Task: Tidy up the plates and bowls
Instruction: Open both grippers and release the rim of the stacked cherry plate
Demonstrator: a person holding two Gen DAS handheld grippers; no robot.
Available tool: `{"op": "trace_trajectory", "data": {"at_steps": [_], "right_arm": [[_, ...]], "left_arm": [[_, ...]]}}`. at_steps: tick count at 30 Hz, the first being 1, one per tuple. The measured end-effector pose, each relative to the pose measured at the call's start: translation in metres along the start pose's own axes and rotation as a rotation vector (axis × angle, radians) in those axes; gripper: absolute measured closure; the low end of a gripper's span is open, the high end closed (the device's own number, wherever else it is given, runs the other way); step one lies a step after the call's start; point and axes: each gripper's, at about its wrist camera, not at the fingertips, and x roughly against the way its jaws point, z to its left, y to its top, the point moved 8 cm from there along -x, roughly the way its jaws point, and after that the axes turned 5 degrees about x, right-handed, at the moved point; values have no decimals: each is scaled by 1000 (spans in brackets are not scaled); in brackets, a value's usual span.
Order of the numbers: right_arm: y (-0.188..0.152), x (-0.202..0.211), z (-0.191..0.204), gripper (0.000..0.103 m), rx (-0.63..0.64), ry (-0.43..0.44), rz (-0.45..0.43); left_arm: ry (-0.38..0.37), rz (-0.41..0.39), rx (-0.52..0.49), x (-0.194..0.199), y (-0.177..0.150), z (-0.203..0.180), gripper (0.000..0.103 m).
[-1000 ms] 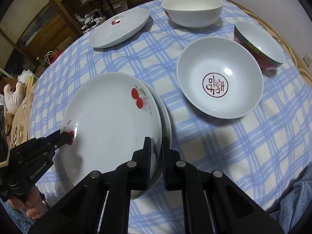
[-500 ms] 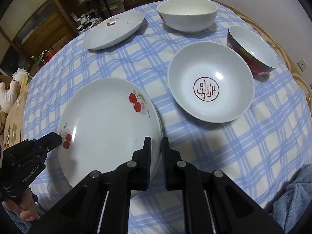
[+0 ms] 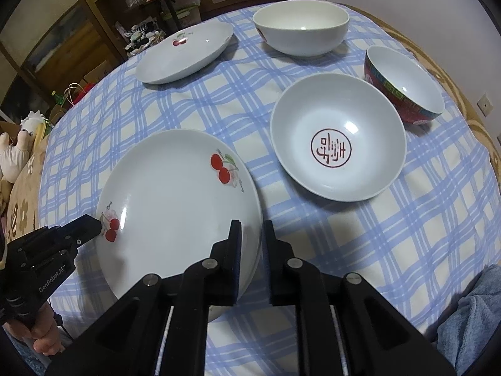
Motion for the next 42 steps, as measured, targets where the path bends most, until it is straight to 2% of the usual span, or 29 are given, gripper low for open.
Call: {"op": "trace_trajectory", "data": {"at_steps": [3,10,12,13,15,18,20,22,23,24,25,27,30,33,35,42], "right_arm": [[4,9,6,88,10,28,-33],[9,18,13,81,50,14,-84],[10,19,14,78,51,17,-93],[12,22,14,69,51,21,-104],[15,26,15,55,52,21,-127],[18,31,16,53,67,11,-142],[18,31,16,53,67,16,-139],[19,32,16,50,66,22,-138],[20,34,18,47,71,30,-140],[21,36,18,40,73,31,-142],[25,40,19,30,76,37,-153],[31,44,21,19,82,48,-165],[44,51,23,10,94,60,-181],[61,63,19,10,108,40,-218],[75,69,15,10,125,5,-235],[133,65,10,10,123,40,-273]], "left_arm": [[0,2,-9,1,3,-1,87],[32,-43,-38,13,15,-3,81],[41,-44,-36,16,15,-1,74],[46,-43,-37,17,15,0,72],[63,-43,-43,19,17,1,59],[88,-81,-49,28,22,3,53],[79,-103,-79,35,24,0,48],[74,-111,-94,42,24,-2,38],[78,-115,-90,45,24,-1,29],[84,-119,-84,48,26,0,23],[93,-123,-75,51,29,1,21],[104,-132,-60,58,38,4,20],[103,-103,-60,59,51,9,20],[72,-76,-25,59,63,15,20],[91,-76,-9,59,73,22,20],[130,-109,20,54,122,35,20]]}}
